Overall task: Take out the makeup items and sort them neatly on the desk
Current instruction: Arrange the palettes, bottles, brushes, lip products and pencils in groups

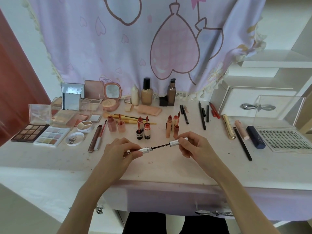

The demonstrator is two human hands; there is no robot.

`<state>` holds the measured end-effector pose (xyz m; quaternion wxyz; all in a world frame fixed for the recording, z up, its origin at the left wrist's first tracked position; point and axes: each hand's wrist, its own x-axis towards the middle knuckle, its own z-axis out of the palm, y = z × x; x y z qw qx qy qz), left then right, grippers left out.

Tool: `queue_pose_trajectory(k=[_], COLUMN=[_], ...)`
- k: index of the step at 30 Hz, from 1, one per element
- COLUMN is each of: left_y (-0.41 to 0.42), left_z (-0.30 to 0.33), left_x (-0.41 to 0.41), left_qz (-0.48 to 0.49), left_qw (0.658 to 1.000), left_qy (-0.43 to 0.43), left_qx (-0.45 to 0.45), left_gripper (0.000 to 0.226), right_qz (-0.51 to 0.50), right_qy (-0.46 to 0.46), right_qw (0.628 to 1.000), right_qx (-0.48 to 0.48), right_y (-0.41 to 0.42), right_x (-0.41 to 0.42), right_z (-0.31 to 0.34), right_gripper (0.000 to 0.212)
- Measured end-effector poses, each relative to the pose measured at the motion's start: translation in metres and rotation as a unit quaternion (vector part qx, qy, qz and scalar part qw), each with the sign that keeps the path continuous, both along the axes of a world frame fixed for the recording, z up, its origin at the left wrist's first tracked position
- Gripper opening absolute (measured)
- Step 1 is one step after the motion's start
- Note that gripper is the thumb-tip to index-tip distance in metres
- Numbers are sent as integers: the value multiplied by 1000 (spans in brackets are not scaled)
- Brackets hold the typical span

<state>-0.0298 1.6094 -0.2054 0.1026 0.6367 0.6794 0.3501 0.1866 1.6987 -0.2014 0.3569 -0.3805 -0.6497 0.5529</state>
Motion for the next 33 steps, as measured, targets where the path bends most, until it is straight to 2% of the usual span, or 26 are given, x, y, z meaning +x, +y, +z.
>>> queue_pose_trajectory(k=[20, 27, 33], left_y=[-3, -5, -9], left_z=[0, -6, -13], left_x=[-15, -25, -26], left_qz=[39, 176, 239], left_qw=[999, 982, 968], left_qy=[-9, -54, -78], left_qx=[28, 43, 4], left_gripper=[12, 16, 24], right_qz=[9, -16, -37], right_qy=[-13, 11, -69], right_qw=[1000, 998, 997], right_qx=[-8, -58, 7], right_y=[1, -1, -6], right_x=[3, -1, -17], right_z=[-1, -6, -9], right_gripper=[12, 10, 10])
